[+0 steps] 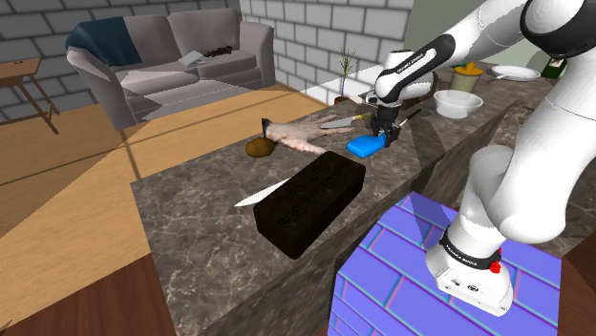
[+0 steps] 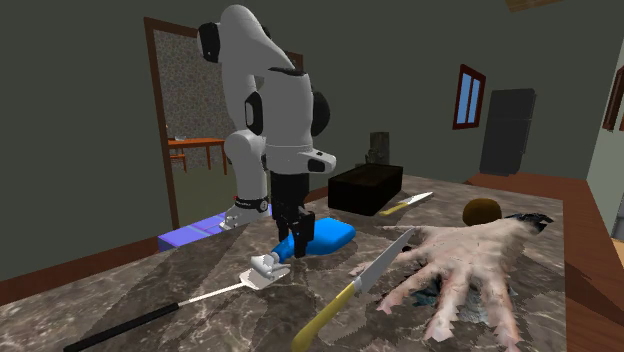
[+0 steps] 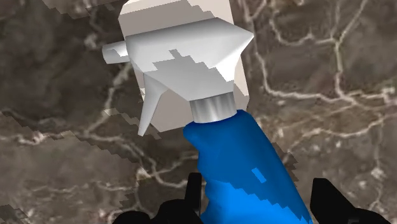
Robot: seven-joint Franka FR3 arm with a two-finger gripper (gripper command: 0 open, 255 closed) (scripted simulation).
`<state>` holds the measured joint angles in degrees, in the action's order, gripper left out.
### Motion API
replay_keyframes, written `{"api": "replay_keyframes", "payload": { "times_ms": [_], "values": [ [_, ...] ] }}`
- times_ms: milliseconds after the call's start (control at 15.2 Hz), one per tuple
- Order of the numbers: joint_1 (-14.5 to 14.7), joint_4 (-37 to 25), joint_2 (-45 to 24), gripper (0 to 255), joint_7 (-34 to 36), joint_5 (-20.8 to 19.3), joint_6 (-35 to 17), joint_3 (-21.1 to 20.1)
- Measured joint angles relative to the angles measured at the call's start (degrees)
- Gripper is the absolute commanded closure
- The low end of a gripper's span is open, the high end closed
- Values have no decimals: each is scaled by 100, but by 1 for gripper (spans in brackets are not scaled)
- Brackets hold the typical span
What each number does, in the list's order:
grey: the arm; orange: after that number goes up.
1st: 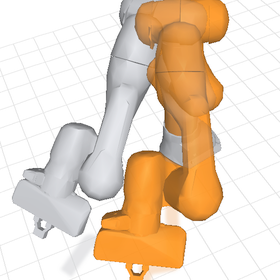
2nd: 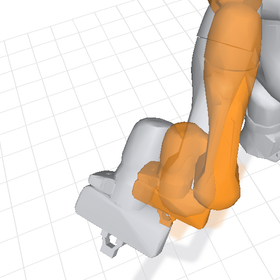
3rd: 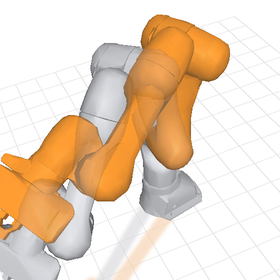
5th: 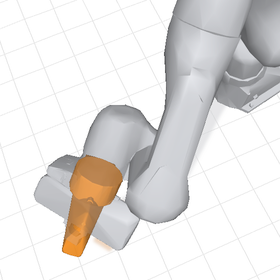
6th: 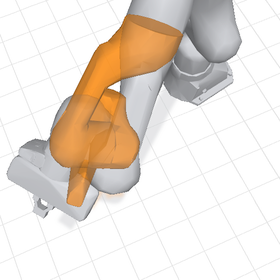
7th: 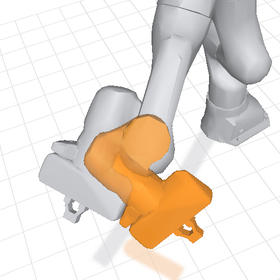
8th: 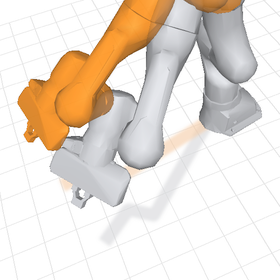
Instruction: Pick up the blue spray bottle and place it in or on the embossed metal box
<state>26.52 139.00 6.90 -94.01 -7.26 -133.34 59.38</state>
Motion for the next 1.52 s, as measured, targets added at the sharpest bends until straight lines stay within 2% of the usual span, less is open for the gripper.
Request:
{"api": "replay_keyframes", "payload": {
  "times_ms": [462, 1056, 1518],
  "values": [
    [-18, -10, 52, 255, 37, -53, 41, -19],
    [-269, -295, 732, 255, 487, -616, 810, -388],
    [-377, -633, 1068, 255, 653, -782, 1421, -643]
  ]
}}
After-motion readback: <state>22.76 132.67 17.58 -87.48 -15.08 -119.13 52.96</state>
